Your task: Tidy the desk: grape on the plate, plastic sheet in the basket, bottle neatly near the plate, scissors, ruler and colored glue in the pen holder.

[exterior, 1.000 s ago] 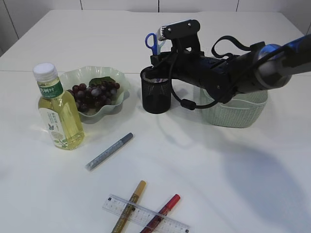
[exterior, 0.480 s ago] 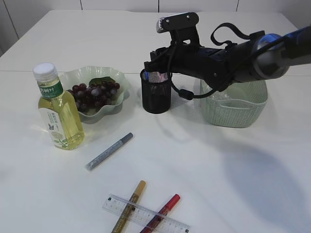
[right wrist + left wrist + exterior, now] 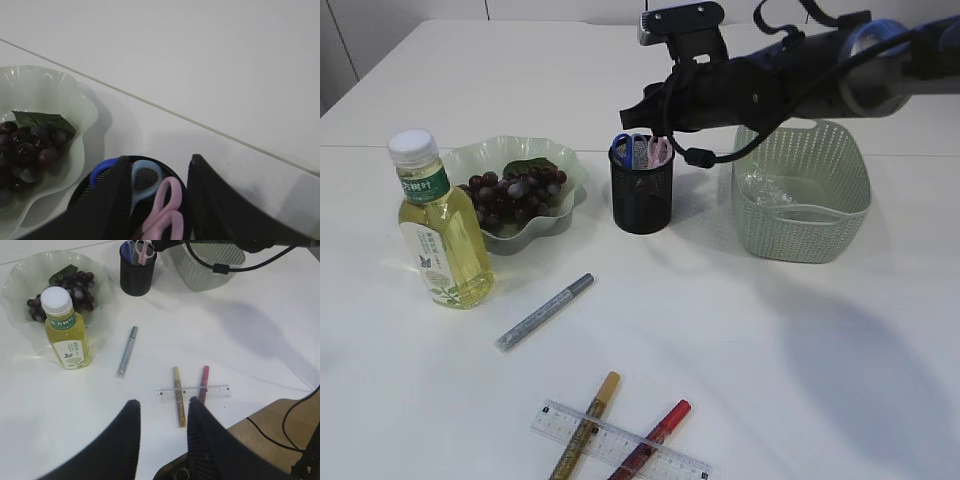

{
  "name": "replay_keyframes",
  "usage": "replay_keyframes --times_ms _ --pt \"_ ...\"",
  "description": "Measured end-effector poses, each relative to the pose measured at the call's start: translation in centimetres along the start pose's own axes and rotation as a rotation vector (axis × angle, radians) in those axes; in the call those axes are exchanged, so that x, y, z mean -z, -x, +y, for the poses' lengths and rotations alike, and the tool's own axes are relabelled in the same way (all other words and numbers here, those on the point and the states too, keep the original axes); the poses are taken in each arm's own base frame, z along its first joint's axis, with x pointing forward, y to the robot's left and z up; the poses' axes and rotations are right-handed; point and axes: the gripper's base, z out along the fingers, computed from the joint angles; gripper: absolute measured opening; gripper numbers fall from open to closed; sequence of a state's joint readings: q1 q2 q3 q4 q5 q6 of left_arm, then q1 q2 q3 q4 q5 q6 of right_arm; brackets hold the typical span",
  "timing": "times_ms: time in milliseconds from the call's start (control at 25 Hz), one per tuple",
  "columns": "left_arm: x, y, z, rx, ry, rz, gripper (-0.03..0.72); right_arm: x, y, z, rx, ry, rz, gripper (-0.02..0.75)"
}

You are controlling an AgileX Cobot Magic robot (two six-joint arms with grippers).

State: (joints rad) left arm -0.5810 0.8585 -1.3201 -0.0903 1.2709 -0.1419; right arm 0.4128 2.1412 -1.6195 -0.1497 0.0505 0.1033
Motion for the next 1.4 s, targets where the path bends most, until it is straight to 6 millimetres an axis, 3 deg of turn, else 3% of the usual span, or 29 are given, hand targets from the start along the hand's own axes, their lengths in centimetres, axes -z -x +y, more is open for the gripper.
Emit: replay_keyframes --times_ms 280,480,720,880,1040,1400 --pt "0.0 0.0 0.0 -0.001 0.002 0.0 0.239 3.5 4.2 -0.7 -0.014 -0.048 0.172 0.311" --pt "0.0 0.0 0.0 -0.002 0.005 -0.001 0.239 6.4 5.6 -0.7 -0.09 -0.039 0.351 0.312" --pt "0.0 0.0 0.1 -0.003 0.009 -0.001 0.239 8.5 4.2 1.0 -0.095 0.098 0.63 0.316" --pt "0.0 0.0 0.3 -0.011 0.035 -0.005 0.239 9.5 3.2 3.0 0.002 0.141 0.774 0.413" --pt "0.0 0.1 0.6 -0.022 0.069 -0.01 0.239 9.9 3.0 5.6 0.116 0.162 0.793 0.526" --pt "0.0 0.1 0.8 -0.027 0.085 -0.012 0.239 10.8 2.9 10.5 0.186 0.311 0.788 0.543"
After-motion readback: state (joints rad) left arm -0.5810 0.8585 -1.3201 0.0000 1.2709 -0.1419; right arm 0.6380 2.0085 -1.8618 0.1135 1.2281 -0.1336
